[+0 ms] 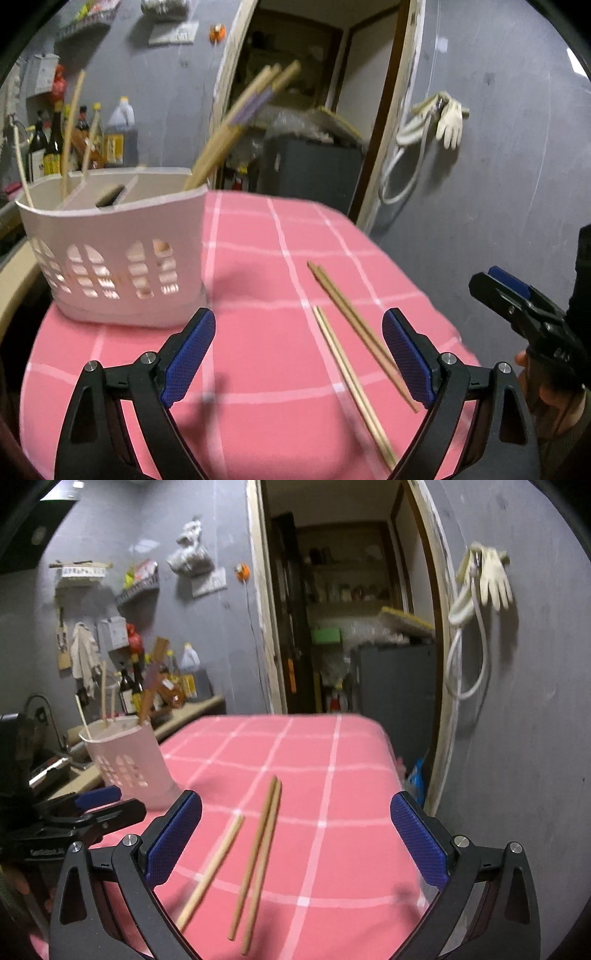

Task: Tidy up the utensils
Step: 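Move both open tools back down to the chopsticks on the cloth, then close the left tool on a plain chopstick while the right tool grasps another chopstick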

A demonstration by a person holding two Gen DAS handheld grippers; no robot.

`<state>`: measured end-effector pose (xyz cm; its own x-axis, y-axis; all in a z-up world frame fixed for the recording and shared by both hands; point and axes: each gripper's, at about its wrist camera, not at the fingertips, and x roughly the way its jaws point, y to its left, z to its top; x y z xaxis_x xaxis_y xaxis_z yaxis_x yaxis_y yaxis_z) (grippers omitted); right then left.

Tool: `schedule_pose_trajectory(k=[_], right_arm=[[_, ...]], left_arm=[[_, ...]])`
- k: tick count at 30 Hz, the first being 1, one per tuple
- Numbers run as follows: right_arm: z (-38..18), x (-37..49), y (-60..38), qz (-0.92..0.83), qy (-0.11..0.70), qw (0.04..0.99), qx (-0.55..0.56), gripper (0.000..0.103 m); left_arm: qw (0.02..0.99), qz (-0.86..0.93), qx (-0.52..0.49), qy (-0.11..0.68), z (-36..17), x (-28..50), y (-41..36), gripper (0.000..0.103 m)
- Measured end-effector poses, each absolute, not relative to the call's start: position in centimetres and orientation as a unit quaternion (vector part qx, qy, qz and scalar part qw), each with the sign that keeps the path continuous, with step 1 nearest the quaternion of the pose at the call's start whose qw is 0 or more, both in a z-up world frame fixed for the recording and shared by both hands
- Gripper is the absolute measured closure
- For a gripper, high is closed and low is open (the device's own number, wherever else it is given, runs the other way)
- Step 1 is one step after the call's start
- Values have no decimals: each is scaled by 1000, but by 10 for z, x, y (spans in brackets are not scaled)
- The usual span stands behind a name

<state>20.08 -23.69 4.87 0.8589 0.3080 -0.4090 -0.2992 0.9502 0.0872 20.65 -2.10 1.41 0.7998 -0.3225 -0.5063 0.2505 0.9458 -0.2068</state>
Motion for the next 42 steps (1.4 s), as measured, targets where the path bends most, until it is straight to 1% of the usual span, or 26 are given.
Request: schedule_pose_trajectory(k=[1,3,4,5,6,7,8,11,12,15,18,19,25,28,30,32,35,38,42], right_arm=[[45,205,-238,160,226,961,11,1],[38,213,-239,166,245,955,12,7],[34,216,-240,170,255,952,13,9],[30,220,-240,175,267,948,14,17],[27,222,-239,177,277,944,13,21],[23,225,-238,179,287,941,11,22],[21,228,-237,182,297,937,9,25],[14,236,-235,191,323,927,6,37],[13,238,-235,193,328,925,5,41],[9,243,-235,197,341,919,5,47],[7,245,-235,199,348,916,6,50],[6,246,-235,200,350,915,7,50],[5,249,-239,200,357,913,13,50],[3,252,-238,202,364,909,11,51],[2,254,-235,204,371,906,6,58],[0,257,-232,205,378,903,2,60],[-2,262,-231,208,386,899,3,64],[-3,267,-229,212,391,896,3,67],[-4,271,-228,213,394,894,6,67]], left_arm=[[943,-153,-63,288,10,209,-23,15],[937,-158,-59,305,6,214,-26,20],[933,-163,-54,317,3,217,-29,25],[929,-165,-52,326,0,219,-31,29],[924,-168,-46,339,-4,222,-35,30],[921,-168,-42,348,-8,224,-36,31],[918,-167,-38,358,-11,226,-38,34],[907,-164,-30,388,-20,234,-43,43],[902,-163,-28,398,-23,238,-44,44],[897,-161,-25,411,-26,243,-47,45],[896,-164,-18,412,-27,246,-51,47],[895,-165,-13,415,-28,247,-53,49],[892,-159,-2,424,-31,255,-59,54],[891,-157,1,426,-33,260,-61,55],[891,-157,5,426,-33,261,-63,60],[891,-160,10,425,-33,262,-66,70],[890,-165,15,425,-33,266,-71,77],[885,-173,12,432,-34,271,-74,80],[883,-175,17,436,-35,273,-77,81]])
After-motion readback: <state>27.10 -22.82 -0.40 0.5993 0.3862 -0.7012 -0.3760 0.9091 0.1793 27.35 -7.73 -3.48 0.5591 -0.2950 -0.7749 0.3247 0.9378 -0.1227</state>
